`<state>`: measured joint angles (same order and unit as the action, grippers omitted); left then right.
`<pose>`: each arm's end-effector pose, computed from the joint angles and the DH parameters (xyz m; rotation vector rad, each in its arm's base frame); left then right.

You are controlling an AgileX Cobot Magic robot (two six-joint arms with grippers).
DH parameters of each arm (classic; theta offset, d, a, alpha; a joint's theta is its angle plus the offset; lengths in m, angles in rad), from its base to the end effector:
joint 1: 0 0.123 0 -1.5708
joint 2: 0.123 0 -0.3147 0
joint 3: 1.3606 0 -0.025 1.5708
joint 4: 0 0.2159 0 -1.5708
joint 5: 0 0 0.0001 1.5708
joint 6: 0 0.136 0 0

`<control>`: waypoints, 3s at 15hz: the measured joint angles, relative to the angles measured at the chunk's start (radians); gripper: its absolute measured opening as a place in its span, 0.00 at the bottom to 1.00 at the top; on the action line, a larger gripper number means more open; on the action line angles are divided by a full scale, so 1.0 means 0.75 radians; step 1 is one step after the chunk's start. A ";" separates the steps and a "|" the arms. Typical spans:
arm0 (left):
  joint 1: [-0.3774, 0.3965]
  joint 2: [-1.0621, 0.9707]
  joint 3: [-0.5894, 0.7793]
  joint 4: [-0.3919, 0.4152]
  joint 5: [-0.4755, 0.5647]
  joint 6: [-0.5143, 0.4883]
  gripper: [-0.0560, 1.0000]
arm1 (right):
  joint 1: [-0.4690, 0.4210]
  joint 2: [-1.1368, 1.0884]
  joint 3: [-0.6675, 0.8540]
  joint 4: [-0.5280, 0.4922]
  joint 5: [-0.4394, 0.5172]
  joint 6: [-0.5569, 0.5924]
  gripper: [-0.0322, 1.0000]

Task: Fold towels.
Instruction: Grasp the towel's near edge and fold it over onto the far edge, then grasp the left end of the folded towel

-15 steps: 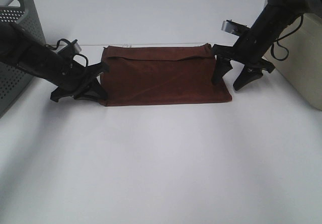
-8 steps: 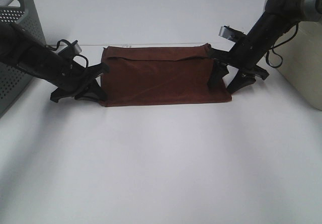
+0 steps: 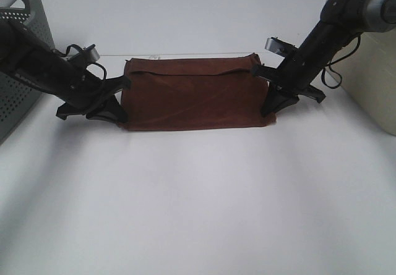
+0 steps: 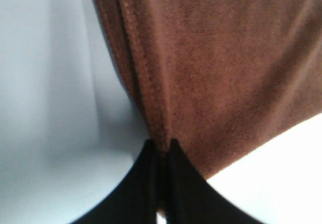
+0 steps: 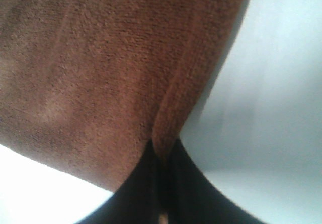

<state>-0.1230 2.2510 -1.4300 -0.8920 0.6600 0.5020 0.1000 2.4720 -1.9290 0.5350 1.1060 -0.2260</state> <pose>0.4368 -0.1195 0.1047 -0.0710 2.7613 -0.7924 0.4737 0.1098 0.0932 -0.1262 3.0127 0.7327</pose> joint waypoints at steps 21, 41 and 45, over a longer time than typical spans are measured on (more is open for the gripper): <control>0.000 -0.292 0.111 0.441 0.089 -0.424 0.06 | 0.037 -0.388 0.416 0.027 -0.177 -0.073 0.03; 0.000 0.020 -0.251 0.479 -0.124 -0.461 0.84 | 0.036 -0.056 -0.020 -0.033 -0.147 0.000 0.79; -0.007 0.081 -0.256 0.391 -0.149 -0.464 0.76 | 0.036 -0.056 -0.020 -0.035 -0.144 0.000 0.79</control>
<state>-0.1280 2.3120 -1.6220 -0.5990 0.5480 0.1540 0.1270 2.4300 -1.9440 0.5090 0.9980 -0.2260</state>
